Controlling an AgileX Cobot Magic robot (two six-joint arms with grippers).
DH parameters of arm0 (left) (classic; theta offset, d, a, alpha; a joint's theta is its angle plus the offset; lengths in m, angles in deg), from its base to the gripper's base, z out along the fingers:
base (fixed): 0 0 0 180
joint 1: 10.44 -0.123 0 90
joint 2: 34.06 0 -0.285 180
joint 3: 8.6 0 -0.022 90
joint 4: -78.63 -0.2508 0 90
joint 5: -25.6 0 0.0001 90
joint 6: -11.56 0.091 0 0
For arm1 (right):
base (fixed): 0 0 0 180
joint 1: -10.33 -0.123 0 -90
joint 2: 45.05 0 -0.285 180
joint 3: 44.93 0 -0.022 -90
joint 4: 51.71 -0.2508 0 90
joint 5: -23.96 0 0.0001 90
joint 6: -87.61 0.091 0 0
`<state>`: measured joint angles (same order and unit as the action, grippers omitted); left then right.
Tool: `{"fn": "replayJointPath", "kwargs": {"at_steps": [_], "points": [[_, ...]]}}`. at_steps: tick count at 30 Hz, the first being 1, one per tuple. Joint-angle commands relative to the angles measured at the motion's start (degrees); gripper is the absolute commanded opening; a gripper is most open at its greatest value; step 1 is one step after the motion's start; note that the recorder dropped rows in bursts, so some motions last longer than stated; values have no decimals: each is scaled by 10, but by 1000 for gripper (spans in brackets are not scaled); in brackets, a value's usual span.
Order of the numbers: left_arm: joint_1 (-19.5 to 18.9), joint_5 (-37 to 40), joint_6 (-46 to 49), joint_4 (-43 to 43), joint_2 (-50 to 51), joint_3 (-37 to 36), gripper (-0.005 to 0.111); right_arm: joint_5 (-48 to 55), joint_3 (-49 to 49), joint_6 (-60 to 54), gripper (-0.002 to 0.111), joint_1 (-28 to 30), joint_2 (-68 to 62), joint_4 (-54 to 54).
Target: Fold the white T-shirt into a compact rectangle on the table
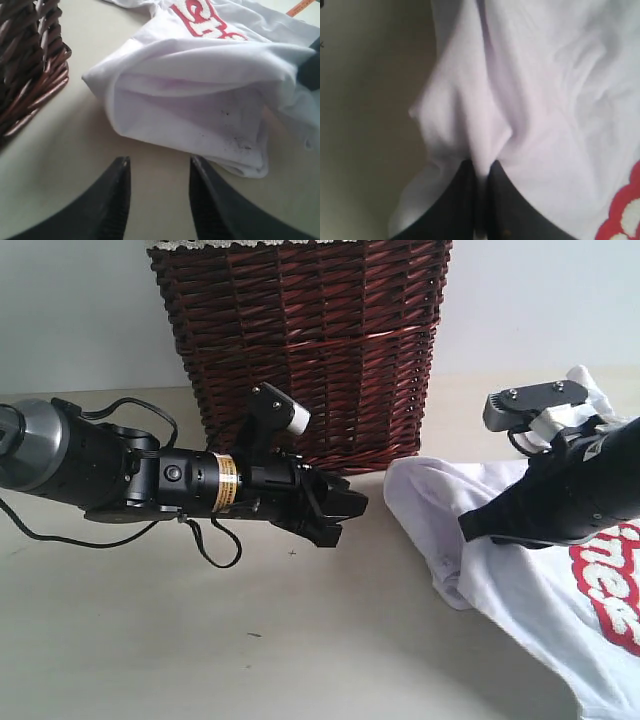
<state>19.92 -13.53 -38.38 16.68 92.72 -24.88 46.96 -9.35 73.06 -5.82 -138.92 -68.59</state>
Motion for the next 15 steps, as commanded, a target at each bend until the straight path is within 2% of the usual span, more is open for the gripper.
{"fn": "replayJointPath", "kwargs": {"at_steps": [1,5,7,11,15], "points": [[-1,-2,-5,-8,-5,-1,39,-5,0,174,0,-1,8,161],[-1,-22,-17,-9,-5,-1,39,31,0,396,0,-1,8,393],[10,-49,-17,-12,-4,-1,39,55,0,442,0,-1,8,454],[63,-63,-15,-39,-4,-1,39,75,0,459,8,-1,6,483],[118,-60,-10,-27,-4,-1,39,75,0,498,24,-1,6,515]]}}
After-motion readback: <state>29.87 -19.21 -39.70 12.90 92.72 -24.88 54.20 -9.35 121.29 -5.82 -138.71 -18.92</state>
